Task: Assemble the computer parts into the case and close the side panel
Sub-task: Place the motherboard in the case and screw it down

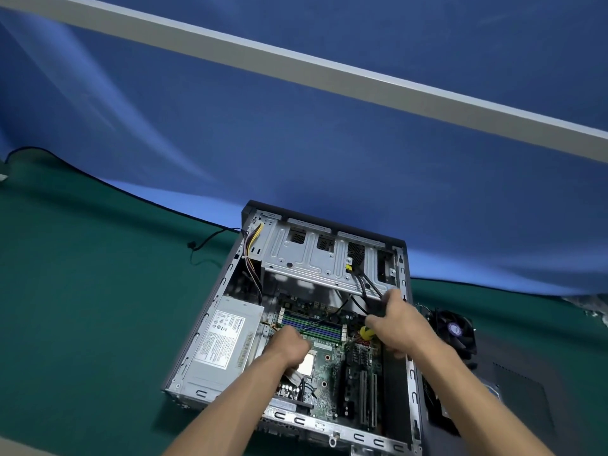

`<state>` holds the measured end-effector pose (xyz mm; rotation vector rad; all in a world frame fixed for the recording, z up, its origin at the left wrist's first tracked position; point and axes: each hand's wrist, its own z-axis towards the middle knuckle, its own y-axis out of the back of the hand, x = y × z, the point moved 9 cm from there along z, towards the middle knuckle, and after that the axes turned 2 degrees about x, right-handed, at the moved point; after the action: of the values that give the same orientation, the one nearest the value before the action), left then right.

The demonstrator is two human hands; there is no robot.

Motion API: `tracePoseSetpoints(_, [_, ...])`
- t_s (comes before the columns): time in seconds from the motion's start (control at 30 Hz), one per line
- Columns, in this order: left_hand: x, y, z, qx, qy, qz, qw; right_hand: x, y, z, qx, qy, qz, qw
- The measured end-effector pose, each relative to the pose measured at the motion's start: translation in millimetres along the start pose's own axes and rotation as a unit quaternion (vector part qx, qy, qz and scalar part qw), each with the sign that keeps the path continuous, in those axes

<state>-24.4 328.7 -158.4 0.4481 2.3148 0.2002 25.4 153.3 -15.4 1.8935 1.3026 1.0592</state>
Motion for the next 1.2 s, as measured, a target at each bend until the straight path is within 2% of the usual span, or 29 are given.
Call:
tracePoseSetpoints(0.07, [0.8, 0.1, 0.2, 0.000, 0.000, 0.001, 1.000, 1.5, -2.3, -2.4, 0.009, 0.003, 0.015, 1.000])
tracePoseSetpoints(0.17, [1.0, -1.7, 0.9, 0.004, 0.001, -0.003, 1.000, -2.0, 8.3, -2.1, -0.086, 0.002, -0.054, 0.995])
tracePoseSetpoints(0.3, [0.5, 0.3, 0.6, -0.001, -0.001, 0.010, 1.000, 1.4, -2.0, -0.2, 0.013, 0.006, 0.042, 0.999])
tracePoseSetpoints(0.33, [0.9, 0.0, 1.3, -0.001, -0.001, 0.011, 1.000, 1.3, -2.3, -2.0, 0.017, -0.003, 0.033, 0.999])
tracePoseSetpoints(0.43, [2.4, -1.2, 3.4, 0.001, 0.001, 0.014, 1.000, -2.9, 10.1, -2.6, -0.072, -0.013, -0.070, 0.995])
tracePoseSetpoints(0.57, [2.1, -0.2, 4.1, -0.002, -0.002, 0.026, 1.000, -6.9, 2.3, -4.4, 0.006, -0.009, 0.030, 0.999])
tracePoseSetpoints(0.6, [2.1, -0.3, 3.9, -0.001, -0.002, 0.026, 1.000, -7.5, 1.2, -7.0, 0.010, -0.013, 0.024, 1.000])
tracePoseSetpoints(0.7, [1.8, -1.6, 4.6, 0.002, 0.000, 0.025, 1.000, -10.9, 9.6, -8.9, -0.064, -0.015, -0.062, 0.996])
tracePoseSetpoints(0.83, [1.3, -1.5, 3.8, 0.004, -0.004, 0.022, 1.000, -5.8, -1.4, -8.1, 0.002, -0.012, 0.013, 1.000])
tracePoseSetpoints(0.93, [2.5, -3.1, 3.6, 0.009, -0.003, 0.009, 1.000, -6.2, 5.3, -7.3, -0.059, -0.010, -0.053, 0.997])
tracePoseSetpoints(0.97, [2.8, -3.6, 3.0, 0.010, -0.003, 0.007, 1.000, -6.4, 5.0, -6.9, -0.060, -0.011, -0.057, 0.996])
tracePoseSetpoints(1.1, [1.0, -2.3, 1.6, 0.010, -0.010, 0.017, 1.000, 5.3, -6.2, -4.5, 0.021, 0.003, 0.043, 0.999])
tracePoseSetpoints(1.2, [1.4, -3.2, 2.8, 0.012, -0.012, 0.009, 1.000, 7.4, -1.3, -1.3, -0.025, -0.002, 0.009, 1.000])
